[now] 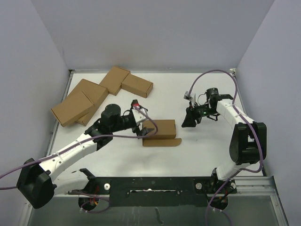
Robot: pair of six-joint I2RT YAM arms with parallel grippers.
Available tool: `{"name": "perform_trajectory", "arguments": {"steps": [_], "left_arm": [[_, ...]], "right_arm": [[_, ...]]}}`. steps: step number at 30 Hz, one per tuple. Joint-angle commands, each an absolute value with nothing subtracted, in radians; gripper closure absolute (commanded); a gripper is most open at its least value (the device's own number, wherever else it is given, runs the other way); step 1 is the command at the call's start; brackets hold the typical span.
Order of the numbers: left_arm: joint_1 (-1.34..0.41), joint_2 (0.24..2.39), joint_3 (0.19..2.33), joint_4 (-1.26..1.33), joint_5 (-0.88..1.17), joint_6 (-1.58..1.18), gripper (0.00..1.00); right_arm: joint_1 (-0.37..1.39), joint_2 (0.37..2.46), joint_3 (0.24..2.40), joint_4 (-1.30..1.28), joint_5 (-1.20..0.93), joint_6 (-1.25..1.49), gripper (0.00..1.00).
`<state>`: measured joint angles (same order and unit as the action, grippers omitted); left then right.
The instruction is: Fold the paper box
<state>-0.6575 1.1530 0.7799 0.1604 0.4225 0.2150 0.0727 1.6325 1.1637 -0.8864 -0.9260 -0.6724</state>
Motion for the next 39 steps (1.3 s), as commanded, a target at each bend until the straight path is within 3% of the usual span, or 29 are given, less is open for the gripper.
{"name": "perform_trajectory", "arguments": {"steps": [1,4,9,18,39], "left_arm": [[-0.742,1.147,0.737,-0.043,0.565,0.775,0.02],[-0.809,1.167,0.704,-0.152,0.533,0.954,0.02],[-0.854,1.218,0.616,-0.023,0.446,1.033,0.02],[-0.868,1.397,0.605,0.156,0.415,1.053,0.02],[-0.891,1.531,0.537,0.352,0.228,1.06,0.02]], "right_arm": [[0.061,1.548,1.132,-0.816,-0.969,-0.711,0.55],[0.055,1.531,1.115,-0.802,-0.977,-0.715,0.55],[0.044,1.554,1.117,-0.829,-1.001,-0.739,0.55],[0.044,1.538,1.106,-0.829,-1.012,-0.758,0.53],[0.055,1.522,1.097,-0.843,-1.027,-0.789,0.52]]}}
